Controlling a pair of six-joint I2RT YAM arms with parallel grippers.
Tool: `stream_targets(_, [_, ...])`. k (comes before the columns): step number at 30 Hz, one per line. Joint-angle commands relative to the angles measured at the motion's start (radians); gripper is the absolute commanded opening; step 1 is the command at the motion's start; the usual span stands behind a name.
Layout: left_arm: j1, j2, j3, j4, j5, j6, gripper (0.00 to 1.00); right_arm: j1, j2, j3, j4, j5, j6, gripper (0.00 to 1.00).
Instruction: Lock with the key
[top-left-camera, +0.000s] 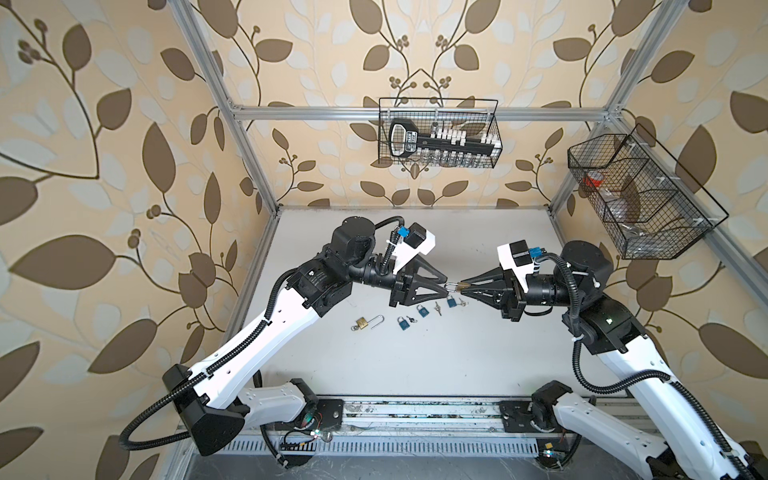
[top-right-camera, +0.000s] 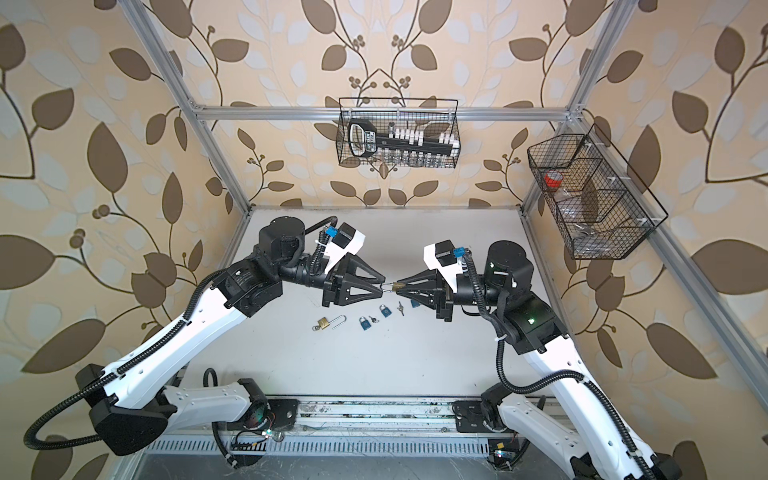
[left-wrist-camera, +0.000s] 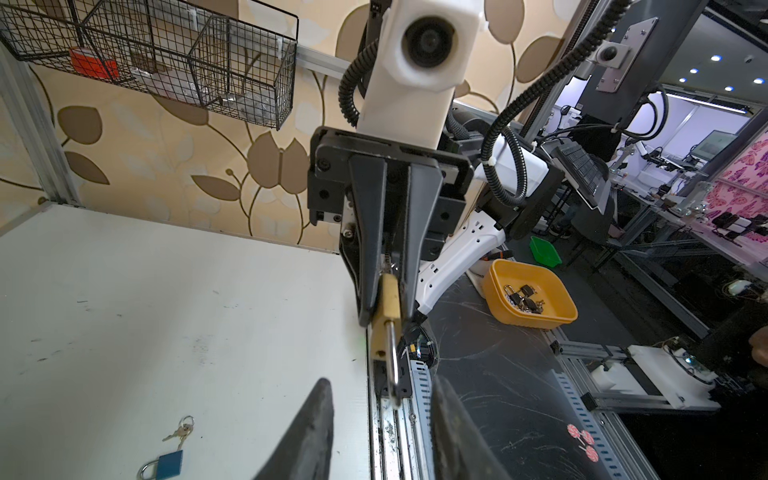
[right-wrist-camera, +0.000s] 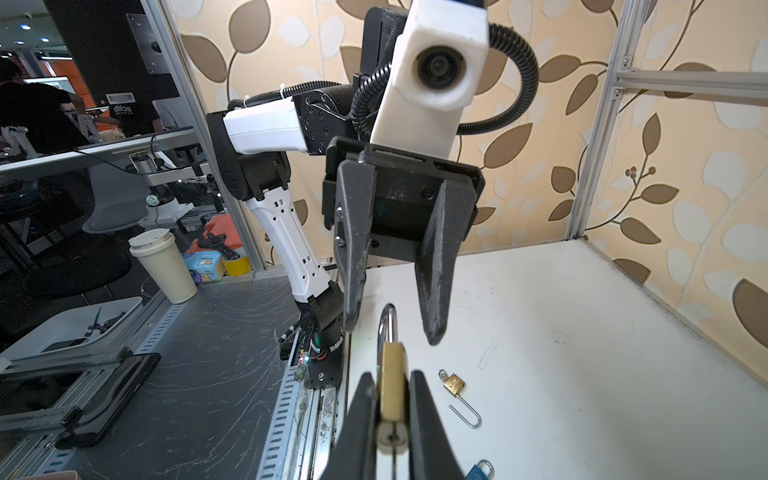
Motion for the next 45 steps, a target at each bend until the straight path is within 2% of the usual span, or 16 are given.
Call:
stream_targets(1, [-0.005,-0.03,0.005,0.035,0.005,0.0,0.32,-0.001,-0.004,-0.007,-0.001,-0.026,-0.017,0.0])
stream_targets(5, [-0.005,-0.021,0.01,0.033,0.009,-0.012,0.25,0.0,-0.002,-0.005,0.001,-0.033,-0.013,0.0])
stream_targets(12, [-0.005,-0.026,0.009,0.028,0.001,-0.01,0.0,0.0,-0.005,-0.007,0.008,-0.04,-0.003,0.0])
stream_targets(25, [-0.013,-0.008,0.016,-0.012,-0.027,0.017,0.0,0.0,-0.002,-0.014,0.014,-0.04,0.005,0.0])
stream_targets(31, [-0.061,0.033,0.044,-0.053,-0.025,0.052,0.0,0.005,0.027,-0.052,0.139,-0.078,0.105,0.0])
stream_targets(38, [-0.099,0.071,0.025,0.013,-0.003,0.011,0.0,0.01,0.055,-0.053,0.149,-0.063,0.1,0.0])
stream_targets(41, [-0.099,0.048,0.011,0.032,-0.038,0.01,0.0,0.01,0.053,-0.062,0.14,-0.052,0.089,0.0])
stream_targets(45, [-0.098,-0.014,-0.011,0.035,-0.154,0.031,0.0,0.011,0.025,-0.063,0.09,-0.002,0.04,0.0])
